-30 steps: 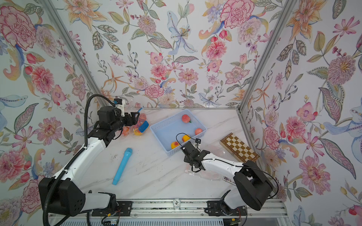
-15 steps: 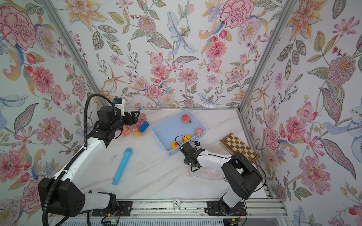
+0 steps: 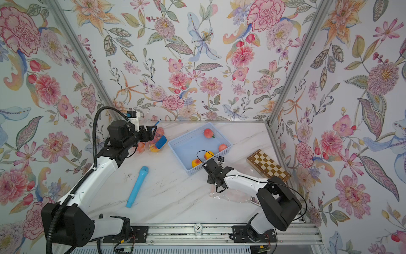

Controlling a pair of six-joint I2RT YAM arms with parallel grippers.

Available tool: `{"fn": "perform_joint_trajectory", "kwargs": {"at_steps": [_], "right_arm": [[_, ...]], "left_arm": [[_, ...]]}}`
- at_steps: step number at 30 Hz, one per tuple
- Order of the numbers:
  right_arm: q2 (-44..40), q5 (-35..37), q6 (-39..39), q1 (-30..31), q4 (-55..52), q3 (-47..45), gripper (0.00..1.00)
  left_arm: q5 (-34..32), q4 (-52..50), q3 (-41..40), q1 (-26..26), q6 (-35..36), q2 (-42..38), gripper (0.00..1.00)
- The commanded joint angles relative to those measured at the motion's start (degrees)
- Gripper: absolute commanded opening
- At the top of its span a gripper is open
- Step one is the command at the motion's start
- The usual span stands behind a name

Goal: Place the peach in a zip-top bag and seal the zipper
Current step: Pick up the zipper food storage bag at the center of the board.

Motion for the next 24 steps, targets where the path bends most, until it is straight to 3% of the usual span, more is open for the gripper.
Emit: {"fn": "perform_joint_trajectory", "kwargs": {"at_steps": [1,11,24], "right_arm": [[-7.2,2.7,-8.8,0.5,-3.9,2.8,0.0],[-21.5,-1.8,-22.3,0.8,-17.8,12.8,0.0],[-22.9,-6.0,-31.7,3.2,-20.8,21.9,0.0]], "left_arm": [[5.2,6.5,-2.2,-0.6,2.6,-2.6,0.82],[16.9,19.0,-6.6,-1.7,3.0,-4.5,0.82],[19.9,18.9,-8.6,-3.1,0.8,-8.2,0.82]]}}
